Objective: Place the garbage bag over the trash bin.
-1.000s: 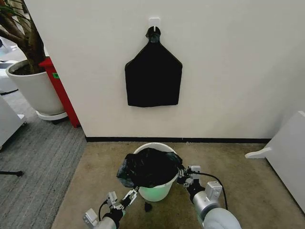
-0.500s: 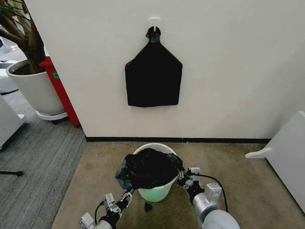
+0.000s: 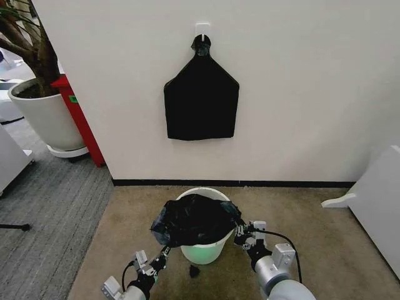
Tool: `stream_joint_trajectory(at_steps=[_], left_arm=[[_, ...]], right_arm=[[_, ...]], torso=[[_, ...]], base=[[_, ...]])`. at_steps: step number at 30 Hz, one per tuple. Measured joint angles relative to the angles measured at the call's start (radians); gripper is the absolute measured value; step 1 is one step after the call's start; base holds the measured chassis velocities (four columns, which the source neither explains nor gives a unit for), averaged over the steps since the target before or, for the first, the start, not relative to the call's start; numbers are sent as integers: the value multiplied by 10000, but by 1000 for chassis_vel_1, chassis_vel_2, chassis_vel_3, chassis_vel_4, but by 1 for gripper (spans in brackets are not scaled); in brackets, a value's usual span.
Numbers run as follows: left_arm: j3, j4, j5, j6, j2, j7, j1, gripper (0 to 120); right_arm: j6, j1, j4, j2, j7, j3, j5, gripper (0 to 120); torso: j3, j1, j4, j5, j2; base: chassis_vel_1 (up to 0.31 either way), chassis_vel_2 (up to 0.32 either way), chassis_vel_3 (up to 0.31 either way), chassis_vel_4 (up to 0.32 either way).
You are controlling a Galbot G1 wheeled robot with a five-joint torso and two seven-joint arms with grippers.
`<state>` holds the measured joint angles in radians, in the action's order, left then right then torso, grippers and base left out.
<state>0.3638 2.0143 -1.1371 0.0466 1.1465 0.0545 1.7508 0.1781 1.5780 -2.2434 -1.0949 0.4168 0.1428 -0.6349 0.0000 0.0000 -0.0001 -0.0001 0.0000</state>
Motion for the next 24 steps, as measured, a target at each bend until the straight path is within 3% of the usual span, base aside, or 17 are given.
stream_joint_trajectory(at_steps=[12, 19, 24], left_arm=[[400, 643, 380, -168, -1473, 478, 592, 0], [212, -53, 1303, -91, -1815, 938, 539, 0], [-124, -743, 1991, -81, -1625, 971, -324, 0]], right_arm=[[370, 1023, -879, -357, 1098, 54, -304, 0], [575, 1227, -624, -637, 1687, 29, -569, 0], [658, 1091, -63, -679, 1827, 164, -955, 0]], torso=[[0, 0, 1, -1, 0], [0, 0, 2, 0, 0], [0, 0, -1, -2, -1]], base=[[0, 0, 0, 0], [0, 0, 0, 0], [0, 0, 0, 0]])
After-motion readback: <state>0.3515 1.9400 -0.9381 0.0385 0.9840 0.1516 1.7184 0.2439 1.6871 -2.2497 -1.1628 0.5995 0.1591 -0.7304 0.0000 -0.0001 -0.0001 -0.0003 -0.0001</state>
